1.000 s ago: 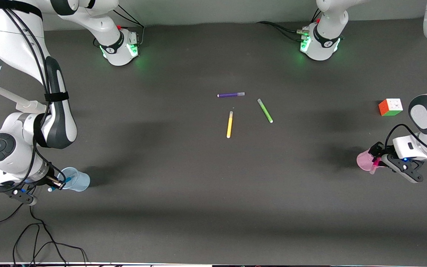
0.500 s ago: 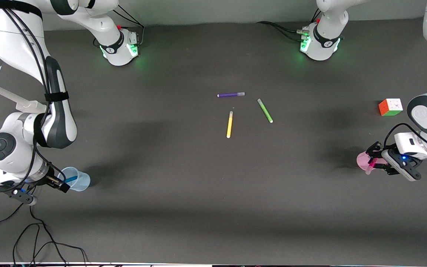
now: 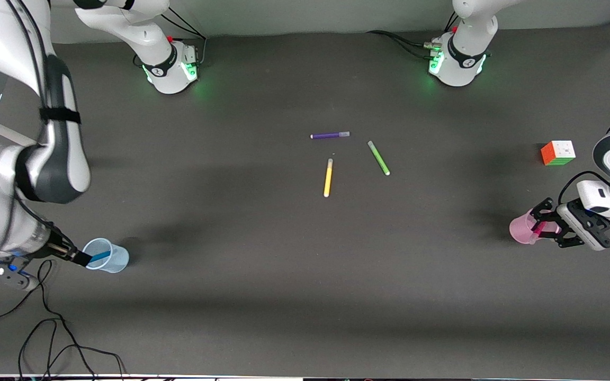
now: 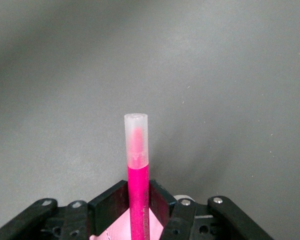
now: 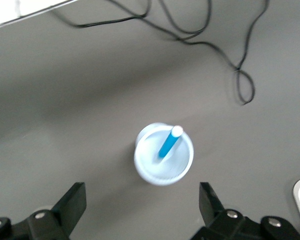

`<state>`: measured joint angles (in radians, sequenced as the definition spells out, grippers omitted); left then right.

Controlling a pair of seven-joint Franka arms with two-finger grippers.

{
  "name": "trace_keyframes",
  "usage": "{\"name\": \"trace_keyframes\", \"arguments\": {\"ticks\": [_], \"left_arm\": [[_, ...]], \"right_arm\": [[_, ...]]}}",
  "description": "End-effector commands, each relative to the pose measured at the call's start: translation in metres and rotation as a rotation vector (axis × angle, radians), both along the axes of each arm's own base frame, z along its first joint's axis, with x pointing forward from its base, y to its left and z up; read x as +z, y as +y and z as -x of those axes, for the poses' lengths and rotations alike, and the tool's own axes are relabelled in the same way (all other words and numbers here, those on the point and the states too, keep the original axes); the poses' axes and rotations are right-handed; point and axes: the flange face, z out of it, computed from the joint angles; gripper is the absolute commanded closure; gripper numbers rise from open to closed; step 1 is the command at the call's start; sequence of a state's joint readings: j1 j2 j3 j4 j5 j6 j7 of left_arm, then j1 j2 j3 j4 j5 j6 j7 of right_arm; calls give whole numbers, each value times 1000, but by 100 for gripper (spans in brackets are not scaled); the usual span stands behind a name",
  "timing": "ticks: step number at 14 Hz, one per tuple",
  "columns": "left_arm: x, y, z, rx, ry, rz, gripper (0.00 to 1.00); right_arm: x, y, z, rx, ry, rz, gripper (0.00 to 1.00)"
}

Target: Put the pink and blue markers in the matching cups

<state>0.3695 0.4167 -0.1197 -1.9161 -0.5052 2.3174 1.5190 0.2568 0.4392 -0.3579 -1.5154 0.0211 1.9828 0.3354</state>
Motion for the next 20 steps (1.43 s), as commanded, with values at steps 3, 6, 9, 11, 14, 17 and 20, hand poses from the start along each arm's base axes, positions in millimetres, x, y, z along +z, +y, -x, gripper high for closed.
{"name": "trace_keyframes", "arguments": {"ticks": [3,6,9,11,14,17,20], "left_arm": [[6,-5,4,-51,-42,40,47],[5,-4,5,-49,-40,41,46],[9,-3,3,-48,-47,38,47],[10,-5,1,-51,-50,37,47],[9,-5,2,-49,-49,37,47],[5,-6,1,-50,-48,36,47],[19,-16,-11,-45,-64,36,50]], "right_arm": [[106,4,52,73,20,-134,0],[148,24,80,114,50,-168,0],[164,42,89,152,38,-166,0],[177,39,99,155,26,-176,0],[177,38,102,154,35,-179,0],[170,39,100,150,48,-177,0],[166,38,100,148,57,-177,0]]}}
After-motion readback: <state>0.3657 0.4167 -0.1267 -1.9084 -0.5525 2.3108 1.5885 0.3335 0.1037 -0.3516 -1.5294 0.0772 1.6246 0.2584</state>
